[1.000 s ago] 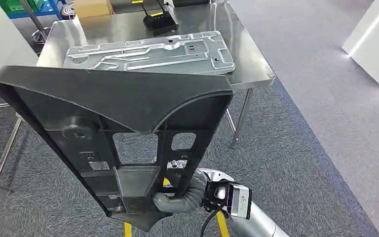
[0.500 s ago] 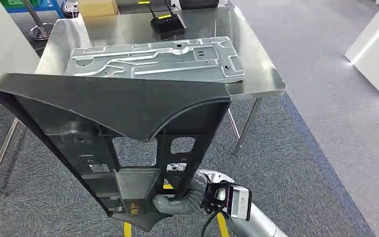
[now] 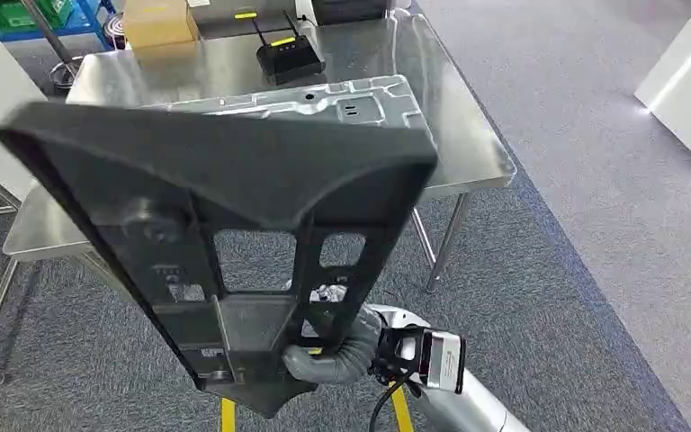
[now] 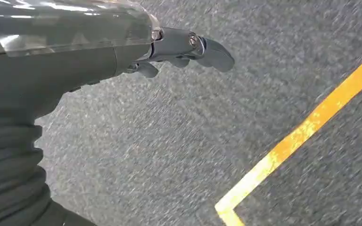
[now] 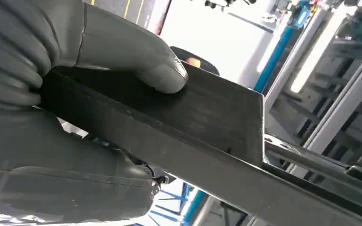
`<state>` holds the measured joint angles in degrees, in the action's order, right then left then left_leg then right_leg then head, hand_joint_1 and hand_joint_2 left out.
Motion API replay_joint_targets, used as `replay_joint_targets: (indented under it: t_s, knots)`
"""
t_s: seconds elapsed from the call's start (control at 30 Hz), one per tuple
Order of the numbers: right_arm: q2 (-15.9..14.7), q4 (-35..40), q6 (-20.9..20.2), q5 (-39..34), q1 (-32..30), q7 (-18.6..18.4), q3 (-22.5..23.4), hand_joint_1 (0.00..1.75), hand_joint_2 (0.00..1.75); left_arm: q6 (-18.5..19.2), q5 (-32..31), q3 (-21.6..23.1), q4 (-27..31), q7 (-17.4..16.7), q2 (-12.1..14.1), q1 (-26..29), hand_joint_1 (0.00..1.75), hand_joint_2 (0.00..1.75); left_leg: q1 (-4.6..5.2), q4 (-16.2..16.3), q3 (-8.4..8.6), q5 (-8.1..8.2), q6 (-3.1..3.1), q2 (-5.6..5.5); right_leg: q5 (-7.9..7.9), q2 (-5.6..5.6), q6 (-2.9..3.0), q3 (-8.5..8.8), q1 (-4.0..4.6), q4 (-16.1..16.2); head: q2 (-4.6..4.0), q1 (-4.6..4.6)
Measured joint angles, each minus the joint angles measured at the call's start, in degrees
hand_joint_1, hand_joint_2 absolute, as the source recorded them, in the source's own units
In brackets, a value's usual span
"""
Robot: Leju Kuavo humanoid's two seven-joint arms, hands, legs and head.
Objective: Take the parts from the cabinet and place them on the table.
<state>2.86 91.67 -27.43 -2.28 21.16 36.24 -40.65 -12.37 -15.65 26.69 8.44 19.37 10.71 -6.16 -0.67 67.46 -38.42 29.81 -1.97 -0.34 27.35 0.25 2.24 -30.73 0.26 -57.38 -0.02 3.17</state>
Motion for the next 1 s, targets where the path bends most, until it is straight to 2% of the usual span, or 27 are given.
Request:
replay_joint_targets:
  t_s: [0.07,0.1,0.17,0.23,0.27,0.3,0.37,0.4,0.43,0.47,0.5,0.57,0.6,0.63,0.67,0.7,0.73,0.77,0.8,0.83,0.87,0.9,0.93,0.97,1.0]
  knots:
    - [0.0,0.3,-0.3,-0.8,1.1,-0.5,0.6,1.68,1.75,0.0,0.0,0.0,0.0,0.0,0.1,0.1,0.00,1.75,0.31,-9.3,2.65,-7.69,1.11,0.09,0.98,-0.08,-0.22,1.04,0.06,0.1,0.00,-0.02]
    - [0.0,0.4,-0.4,-0.9,1.3,-0.7,0.7,1.68,1.75,0.0,0.0,0.0,0.0,0.0,0.1,0.0,0.00,1.75,0.73,-9.7,2.41,-6.26,1.16,0.15,1.33,-0.02,-0.61,1.34,0.27,0.0,0.00,0.00]
    - [0.1,0.7,-0.4,-0.9,1.4,-0.8,0.8,1.68,1.75,-0.1,-0.1,0.0,0.0,0.0,0.0,-0.2,0.00,1.75,0.83,-10.2,2.78,-6.63,1.91,-0.04,1.44,-0.01,-1.35,1.53,0.31,-0.5,0.00,-0.02]
    - [0.1,1.0,-0.4,-0.9,1.5,-0.8,0.9,1.68,1.75,-0.1,-0.1,0.0,0.0,0.0,0.0,-0.1,0.00,1.75,0.30,-10.6,4.12,-6.63,2.44,-0.04,1.93,-0.01,-2.02,1.74,0.38,-0.8,0.00,0.00]
    - [0.1,1.1,-0.4,-0.9,1.6,-0.8,1.0,1.68,1.75,-0.1,-0.1,0.0,0.0,0.0,0.0,-0.2,0.00,1.75,0.29,-10.8,4.56,-6.53,2.59,-0.07,2.16,-0.01,-2.30,1.18,0.17,-2.7,0.00,-0.02]
    - [0.0,1.2,-0.4,-0.9,1.8,-0.8,1.1,1.68,1.75,-0.1,-0.1,0.0,0.0,0.0,0.0,-0.3,0.00,1.75,0.28,-10.8,4.73,-6.27,2.95,-0.07,3.10,-0.02,-2.54,-1.03,0.07,-6.4,0.00,-0.02]
    - [0.0,1.2,-0.4,-1.0,1.7,-0.8,1.3,1.68,1.75,-0.1,-0.1,0.0,0.0,0.0,0.0,-0.3,0.00,1.75,0.29,-10.8,5.11,-5.59,3.06,-0.09,7.21,-0.02,-3.07,-7.09,-0.23,-15.5,0.00,-0.02]
    - [-0.1,1.2,-0.4,-1.0,1.7,-0.8,1.3,1.68,1.75,-0.1,-0.1,0.0,0.0,0.0,-0.1,-0.3,0.00,1.75,0.28,-10.8,5.50,-5.18,3.03,-0.10,8.67,-0.02,-3.21,-9.44,-0.35,-18.3,0.00,-0.02]
    - [-0.1,1.2,-0.4,-1.0,1.6,-0.8,1.3,1.68,1.75,-0.1,-0.1,0.0,0.0,0.0,-0.1,-0.2,0.00,1.75,0.28,-10.8,6.03,-4.74,2.98,-0.11,8.55,-0.04,-3.32,-10.47,-0.49,-18.5,0.00,-0.02]
    - [-0.1,1.2,-0.4,-1.0,1.6,-0.8,1.3,1.68,1.75,-0.1,-0.1,0.0,0.0,0.0,-0.1,-0.2,0.00,1.75,0.27,-10.8,6.72,-4.25,2.92,-0.14,6.96,-0.06,-3.42,-10.28,-0.60,-16.4,0.00,-0.02]
    - [-0.1,1.2,-0.4,-1.0,1.6,-0.8,1.4,1.68,1.75,-0.1,-0.1,0.0,0.0,0.0,-0.2,-0.2,0.00,1.75,0.26,-10.8,7.60,-3.67,2.84,-0.18,3.92,-0.08,-3.40,-9.07,-0.67,-12.2,0.00,-0.02]
    - [-0.1,1.2,-0.4,-1.0,1.6,-0.8,1.4,1.68,1.75,-0.1,-0.1,0.0,0.0,0.0,-0.2,-0.2,0.00,1.75,0.25,-10.8,8.77,-2.44,2.42,-0.23,-3.80,-0.21,-2.95,-6.03,-0.66,-2.3,0.00,-0.02]
    - [-0.1,1.2,-0.4,-1.0,1.6,-0.8,1.5,1.68,1.75,-0.1,-0.1,0.0,0.0,0.0,-0.2,-0.3,0.00,1.75,0.46,-10.4,9.28,-1.90,1.96,-0.31,-3.69,-0.24,-2.47,-6.26,-0.27,-1.1,0.00,0.00]
    - [-0.1,1.3,-0.4,-0.9,1.6,-0.8,1.5,1.68,1.75,-0.1,-0.1,0.0,0.0,0.0,-0.2,-0.5,0.00,1.75,0.45,-10.7,9.00,-1.72,1.62,-0.28,-3.48,-0.17,-2.00,-6.26,-0.21,-1.1,0.00,-0.02]
    - [-0.1,1.3,-0.4,-0.9,1.6,-0.9,1.6,1.68,1.75,-0.1,-0.1,0.0,0.0,0.0,-0.2,-0.5,0.00,1.75,0.43,-10.9,9.19,-1.58,1.25,-0.27,-4.14,-0.07,-1.58,-6.30,-0.14,-0.9,0.00,-0.04]
    - [-0.1,1.3,-0.4,-1.0,1.6,-0.9,1.6,1.68,1.75,-0.1,-0.1,0.0,0.0,0.0,-0.2,-0.4,0.00,1.75,0.44,-10.5,9.52,-1.77,0.89,-0.24,-3.81,-0.07,-1.11,-6.07,-0.03,-0.8,0.00,-0.02]
    - [-0.1,1.3,-0.4,-1.0,1.6,-0.9,1.6,1.68,1.75,-0.1,-0.1,0.0,0.0,0.0,-0.2,-0.5,0.00,1.75,0.38,-10.3,9.68,-1.55,0.62,-0.23,-3.72,0.06,-0.76,-5.29,-0.31,-0.5,0.00,-0.02]
    - [0.0,1.5,-0.4,-0.9,1.6,-0.9,1.6,1.68,1.75,-0.1,-0.1,0.0,0.0,0.0,-0.2,-0.5,0.00,1.75,0.14,-9.0,9.29,-1.33,0.52,-0.14,-3.52,-0.01,-0.44,-4.56,-0.43,-0.2,0.00,-0.04]
    - [0.1,1.6,-0.4,-1.0,1.7,-0.9,1.6,1.68,1.75,-0.1,-0.1,0.0,0.0,0.0,-0.2,-0.7,0.00,1.75,0.12,-5.3,7.40,-0.87,0.29,-0.04,-3.17,-0.16,-0.04,-4.09,-0.49,0.0,0.00,-0.02]
    - [0.2,1.6,-0.3,-0.9,1.7,-0.9,1.6,1.68,1.75,-0.1,-0.1,0.0,0.0,0.0,-0.2,-0.8,0.00,1.75,0.00,-0.7,4.70,0.70,-0.04,-0.03,-2.75,-0.23,0.07,-3.75,-0.48,0.0,0.00,-0.02]
    - [0.2,1.6,-0.3,-0.7,1.6,-1.0,1.6,1.68,1.75,-0.1,-0.1,0.0,0.0,0.0,-0.2,-0.7,0.00,1.75,-0.09,3.9,1.88,3.01,-0.46,-0.03,-2.32,-0.23,0.15,-3.37,-0.44,0.0,0.00,-0.04]
    - [0.2,1.6,-0.1,-0.4,1.5,-1.2,1.6,1.68,1.75,-0.1,-0.1,0.0,0.0,0.0,-0.2,-0.5,0.00,1.75,-0.10,6.9,-0.27,4.63,-0.71,-0.02,-1.93,-0.19,0.18,-2.96,-0.42,0.0,0.00,-0.02]
    - [0.2,1.6,0.1,0.1,1.3,-1.4,1.6,1.68,1.75,-0.1,-0.1,0.1,0.0,0.0,-0.2,-0.3,0.00,1.75,-0.10,8.2,-1.82,4.91,-0.86,-0.02,-1.44,-0.22,0.17,-2.31,-0.39,0.0,0.00,-0.02]
    - [0.2,1.6,0.2,0.4,1.2,-1.5,1.6,1.68,1.75,-0.1,-0.1,0.1,0.0,0.0,-0.2,-0.1,0.00,1.75,-0.10,6.7,-1.89,3.61,-0.61,-0.01,-0.93,-0.27,0.18,-1.59,-0.37,0.0,0.00,-0.02]
    - [0.2,1.6,0.2,0.6,1.2,-1.5,1.6,1.68,1.75,-0.1,-0.1,0.1,0.0,0.0,-0.2,0.0,0.00,1.75,-0.07,3.1,-1.00,1.06,-0.24,0.04,-0.36,-0.49,0.17,-0.77,-0.29,0.0,0.00,-0.02]
